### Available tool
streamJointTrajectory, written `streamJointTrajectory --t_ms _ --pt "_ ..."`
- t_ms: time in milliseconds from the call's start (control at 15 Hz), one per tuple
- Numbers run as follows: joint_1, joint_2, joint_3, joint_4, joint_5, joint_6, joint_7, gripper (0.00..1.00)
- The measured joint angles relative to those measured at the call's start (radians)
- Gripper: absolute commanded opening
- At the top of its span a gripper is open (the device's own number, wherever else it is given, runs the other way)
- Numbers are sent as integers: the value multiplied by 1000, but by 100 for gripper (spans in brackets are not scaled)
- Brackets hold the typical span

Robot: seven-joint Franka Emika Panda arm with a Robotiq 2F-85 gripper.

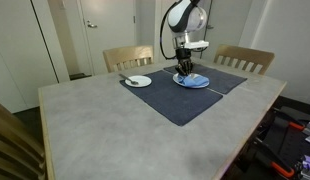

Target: Use the blue towel to wipe the white plate

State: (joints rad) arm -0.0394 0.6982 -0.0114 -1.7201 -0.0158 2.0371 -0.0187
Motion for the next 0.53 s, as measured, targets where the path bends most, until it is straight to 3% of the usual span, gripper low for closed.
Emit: streamJointTrajectory --t_ms 533 --pt "98 -97 1 -47 -110 4 47 1"
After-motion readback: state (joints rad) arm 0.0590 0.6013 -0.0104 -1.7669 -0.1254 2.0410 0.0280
